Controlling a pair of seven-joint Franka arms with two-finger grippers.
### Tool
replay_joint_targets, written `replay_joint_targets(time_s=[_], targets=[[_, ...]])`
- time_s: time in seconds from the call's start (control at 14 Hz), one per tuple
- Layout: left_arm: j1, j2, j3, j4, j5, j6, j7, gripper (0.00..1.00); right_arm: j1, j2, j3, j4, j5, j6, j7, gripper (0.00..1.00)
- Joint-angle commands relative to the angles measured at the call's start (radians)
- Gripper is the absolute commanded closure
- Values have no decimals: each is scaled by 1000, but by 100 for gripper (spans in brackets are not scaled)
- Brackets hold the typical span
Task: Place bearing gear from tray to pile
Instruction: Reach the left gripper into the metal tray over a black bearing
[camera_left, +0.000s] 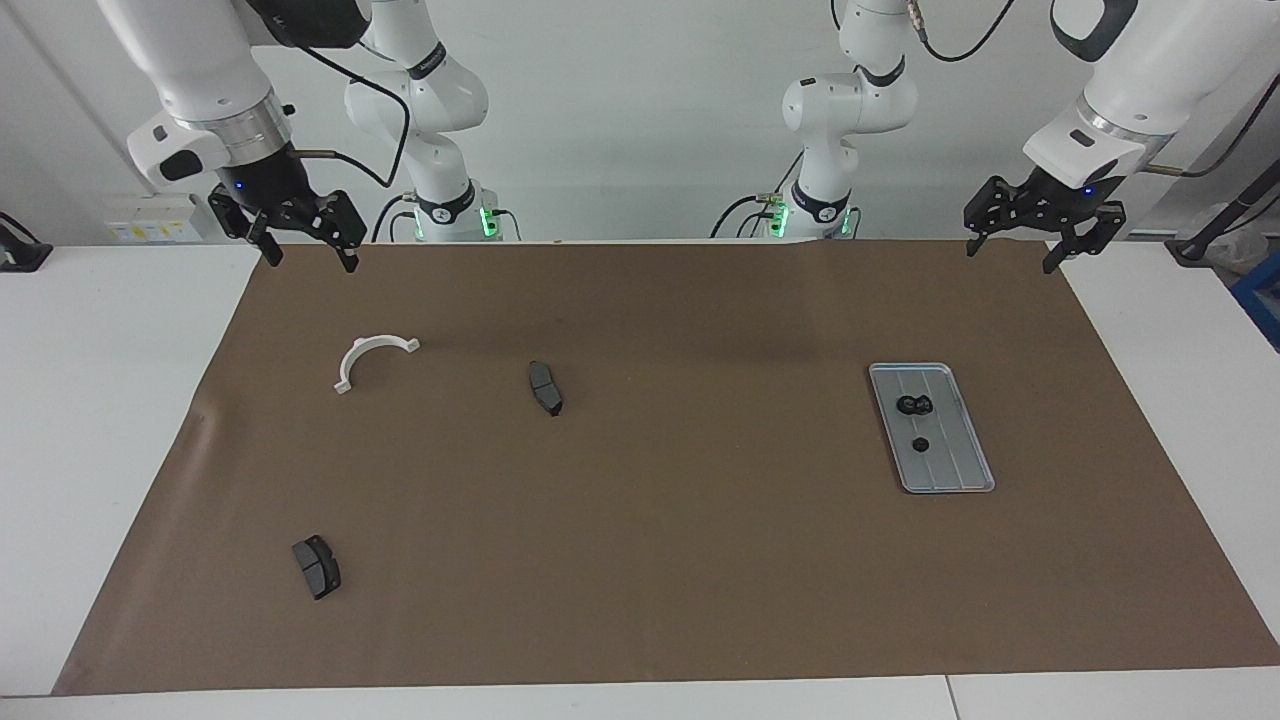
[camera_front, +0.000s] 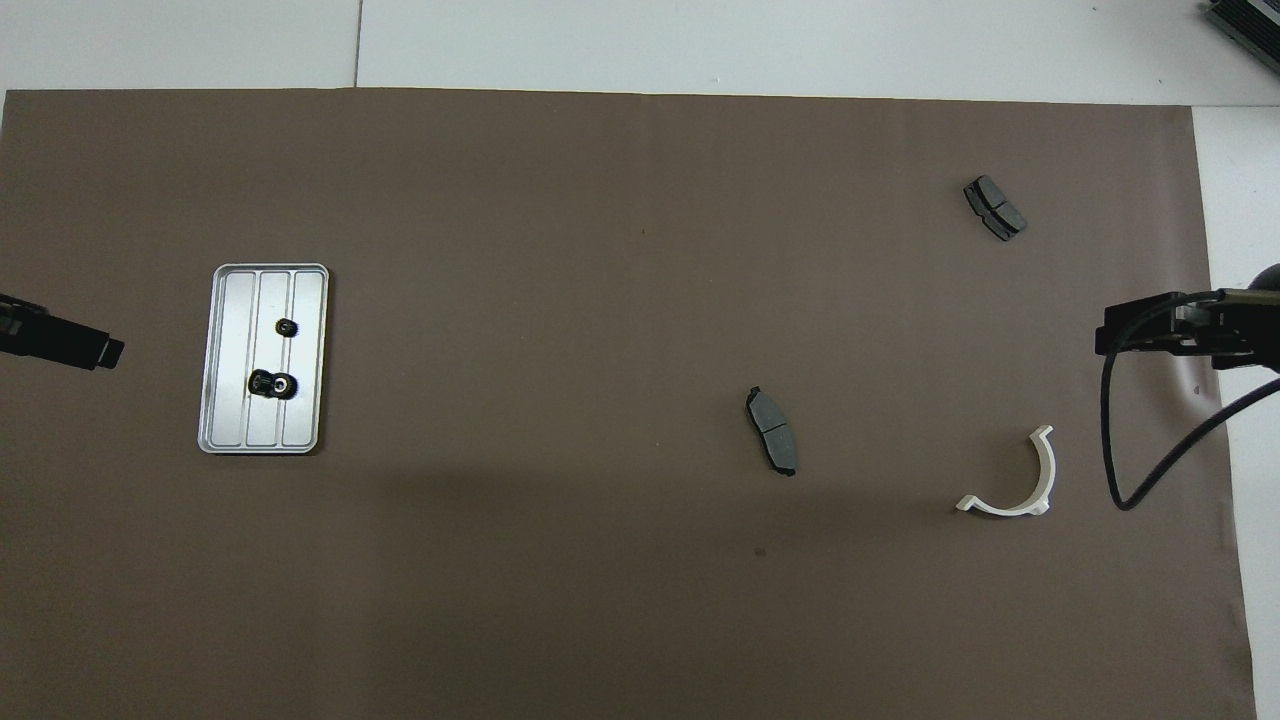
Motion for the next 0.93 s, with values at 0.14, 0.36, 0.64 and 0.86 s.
replay_joint_targets(time_s=[0.14, 0.36, 0.64, 0.86], targets=[[4, -28, 2, -52, 17, 3, 12, 0, -4, -17, 5, -24, 5, 12, 13, 0], [14, -153, 7, -347, 17, 293, 21, 0, -4, -17, 5, -24, 5, 12, 13, 0], [20, -142, 9, -509, 17, 501, 35, 0, -3, -17, 5, -24, 5, 10, 13, 0], [23, -82, 9, -536, 17, 567, 58, 0, -3, -17, 5, -24, 5, 10, 13, 0]])
